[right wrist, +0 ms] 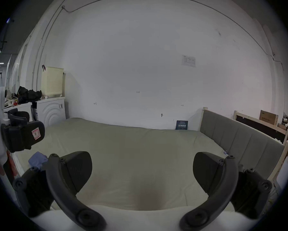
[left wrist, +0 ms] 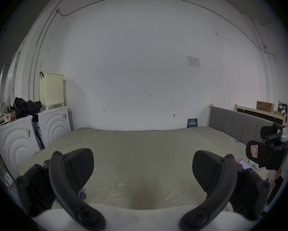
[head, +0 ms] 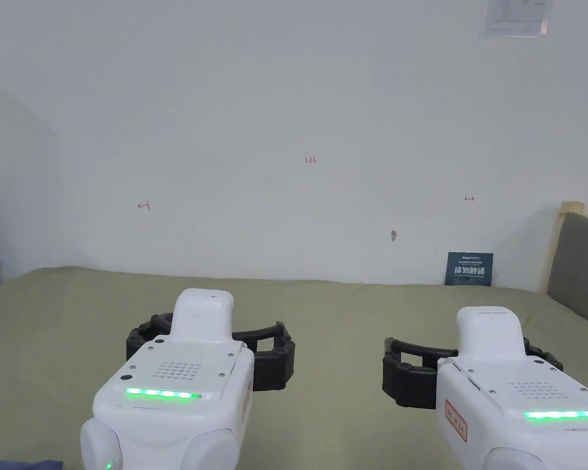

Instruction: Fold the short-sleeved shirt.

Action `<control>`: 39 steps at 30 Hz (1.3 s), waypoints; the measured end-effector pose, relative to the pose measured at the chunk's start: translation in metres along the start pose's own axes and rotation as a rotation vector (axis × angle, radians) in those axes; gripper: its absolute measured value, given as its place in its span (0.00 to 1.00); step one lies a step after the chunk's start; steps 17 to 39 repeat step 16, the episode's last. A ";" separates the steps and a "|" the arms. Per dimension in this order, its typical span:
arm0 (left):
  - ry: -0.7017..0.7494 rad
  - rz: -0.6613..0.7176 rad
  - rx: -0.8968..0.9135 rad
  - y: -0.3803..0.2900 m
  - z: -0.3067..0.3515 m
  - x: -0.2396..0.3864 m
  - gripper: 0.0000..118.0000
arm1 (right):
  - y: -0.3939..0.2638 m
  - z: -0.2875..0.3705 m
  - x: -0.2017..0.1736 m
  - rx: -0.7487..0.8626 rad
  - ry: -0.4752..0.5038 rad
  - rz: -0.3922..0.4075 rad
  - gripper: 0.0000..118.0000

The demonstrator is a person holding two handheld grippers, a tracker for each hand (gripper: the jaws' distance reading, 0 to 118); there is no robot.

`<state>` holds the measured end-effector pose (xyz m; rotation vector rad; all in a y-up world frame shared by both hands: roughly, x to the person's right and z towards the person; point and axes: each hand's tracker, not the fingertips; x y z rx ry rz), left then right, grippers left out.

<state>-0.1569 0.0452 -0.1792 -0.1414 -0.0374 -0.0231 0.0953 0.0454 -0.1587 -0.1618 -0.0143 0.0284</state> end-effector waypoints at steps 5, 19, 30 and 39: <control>-0.008 0.001 -0.006 -0.002 0.000 0.001 1.00 | -0.002 -0.001 -0.007 0.018 -0.054 0.060 1.00; -0.007 0.008 0.008 0.003 0.001 0.000 1.00 | 0.005 -0.001 -0.007 -0.018 -0.045 0.042 1.00; -0.007 0.008 0.008 0.003 0.001 0.000 1.00 | 0.005 -0.001 -0.007 -0.018 -0.045 0.042 1.00; -0.007 0.008 0.008 0.003 0.001 0.000 1.00 | 0.005 -0.001 -0.007 -0.018 -0.045 0.042 1.00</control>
